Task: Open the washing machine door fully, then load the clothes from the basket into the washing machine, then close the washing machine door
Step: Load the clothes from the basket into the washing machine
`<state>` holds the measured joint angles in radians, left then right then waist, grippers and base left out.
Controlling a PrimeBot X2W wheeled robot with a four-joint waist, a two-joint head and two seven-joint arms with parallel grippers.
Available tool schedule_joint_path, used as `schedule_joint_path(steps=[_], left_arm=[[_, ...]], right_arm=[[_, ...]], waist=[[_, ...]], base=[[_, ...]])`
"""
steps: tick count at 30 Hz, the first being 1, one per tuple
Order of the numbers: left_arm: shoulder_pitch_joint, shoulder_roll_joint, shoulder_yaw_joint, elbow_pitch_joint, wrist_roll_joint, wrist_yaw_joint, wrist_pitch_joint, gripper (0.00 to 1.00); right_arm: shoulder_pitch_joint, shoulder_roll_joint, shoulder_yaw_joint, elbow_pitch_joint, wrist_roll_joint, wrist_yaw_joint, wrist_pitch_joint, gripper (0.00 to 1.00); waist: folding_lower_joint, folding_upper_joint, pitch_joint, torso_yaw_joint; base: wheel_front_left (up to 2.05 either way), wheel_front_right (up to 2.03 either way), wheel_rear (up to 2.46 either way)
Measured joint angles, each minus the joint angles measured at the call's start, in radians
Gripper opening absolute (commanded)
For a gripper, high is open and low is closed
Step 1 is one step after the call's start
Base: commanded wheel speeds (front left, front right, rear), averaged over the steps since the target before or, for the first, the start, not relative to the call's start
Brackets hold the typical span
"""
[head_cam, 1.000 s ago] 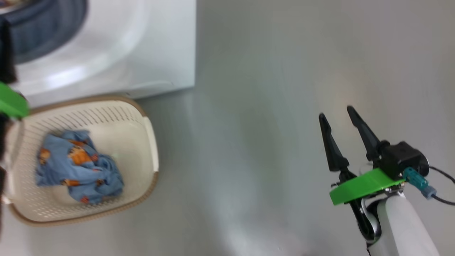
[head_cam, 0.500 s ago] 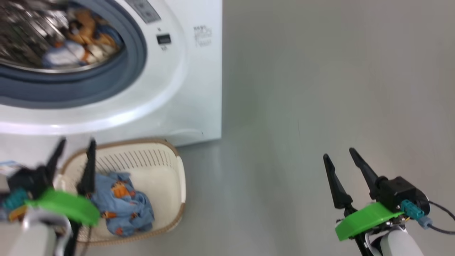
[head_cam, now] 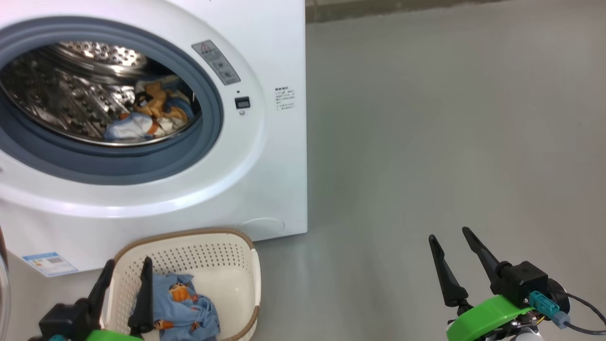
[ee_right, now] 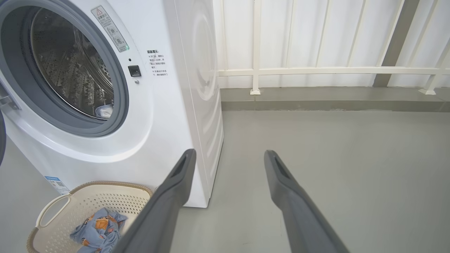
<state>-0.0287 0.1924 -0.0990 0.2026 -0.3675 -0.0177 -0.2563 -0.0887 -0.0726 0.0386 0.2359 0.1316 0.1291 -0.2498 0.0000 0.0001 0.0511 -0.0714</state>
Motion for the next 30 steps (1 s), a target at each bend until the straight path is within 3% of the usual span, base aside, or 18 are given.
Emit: schedule_joint_path(steps=[13,30], left_arm=[[0.065,-0.084,0.022,-0.028,0.066,-0.004,0.0,1.0],[0.066,-0.115,0.066,-0.023,0.119,-0.039,0.0,1.0]], right_arm=[[0.012,0.007,-0.002,-0.007,0.003,0.0,0.0,1.0],[0.028,0.01,0.0,-0.007,0.003,0.0,0.0,1.0]], waist=[[0.0,0.0,-0.047,-0.006],[0.0,0.0,-0.054,-0.004]], base=[[0.0,0.0,0.0],[0.0,0.0,0.0]])
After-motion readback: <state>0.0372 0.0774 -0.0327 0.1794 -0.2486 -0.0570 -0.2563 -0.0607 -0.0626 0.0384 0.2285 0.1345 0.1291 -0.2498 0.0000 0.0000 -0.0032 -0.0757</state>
